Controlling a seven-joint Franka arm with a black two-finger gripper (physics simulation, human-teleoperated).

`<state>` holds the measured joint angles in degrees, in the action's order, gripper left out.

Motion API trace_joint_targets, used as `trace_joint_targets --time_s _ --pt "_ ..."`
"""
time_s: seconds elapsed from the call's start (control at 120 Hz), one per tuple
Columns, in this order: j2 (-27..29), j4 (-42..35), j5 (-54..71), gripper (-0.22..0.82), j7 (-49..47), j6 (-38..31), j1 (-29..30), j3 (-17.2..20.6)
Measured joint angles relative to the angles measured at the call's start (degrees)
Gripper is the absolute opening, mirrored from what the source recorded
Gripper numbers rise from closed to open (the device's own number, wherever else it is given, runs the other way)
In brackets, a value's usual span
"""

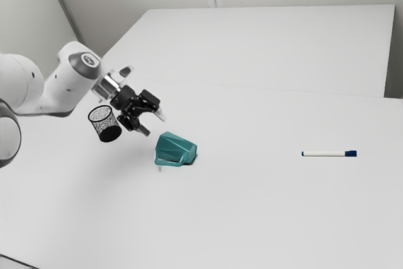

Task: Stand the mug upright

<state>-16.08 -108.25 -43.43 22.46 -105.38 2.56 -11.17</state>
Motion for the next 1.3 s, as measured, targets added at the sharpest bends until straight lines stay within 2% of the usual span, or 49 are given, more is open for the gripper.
trace_joint_targets --time_s 0.125,0.392,0.675,0.825,1.042,1.3 --pt "-2.4 0.1 -2.6 0.6 1.9 -0.2 1.2 0.1" --pt "-6.2 1.4 -5.0 0.6 5.9 0.0 3.8 3.6" --pt "-7.2 1.0 -7.4 0.58 9.3 0.8 3.8 4.6" --pt "-7.2 0.4 -8.7 0.45 10.5 1.2 3.8 5.1" --pt "-6.3 0.3 -9.2 0.32 11.8 1.8 3.8 5.9" --pt "-5.5 1.1 -9.1 -0.02 12.1 2.0 3.7 7.2"
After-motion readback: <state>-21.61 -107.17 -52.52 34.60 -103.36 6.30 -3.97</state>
